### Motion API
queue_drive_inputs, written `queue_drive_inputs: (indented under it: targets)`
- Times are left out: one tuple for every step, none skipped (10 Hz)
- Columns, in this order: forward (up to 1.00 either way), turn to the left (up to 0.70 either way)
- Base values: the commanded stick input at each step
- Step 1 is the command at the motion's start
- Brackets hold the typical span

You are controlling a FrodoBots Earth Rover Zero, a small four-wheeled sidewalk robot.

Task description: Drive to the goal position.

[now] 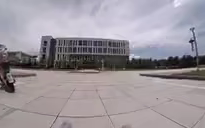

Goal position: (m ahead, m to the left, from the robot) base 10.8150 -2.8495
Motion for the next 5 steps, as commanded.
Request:
queue_drive_inputs:
  targets:
    - [0.7, 0.0]
    - [0.7, 0.0]
    - [0.7, 0.0]
    - [0.7, 0.0]
    - [0.7, 0.0]
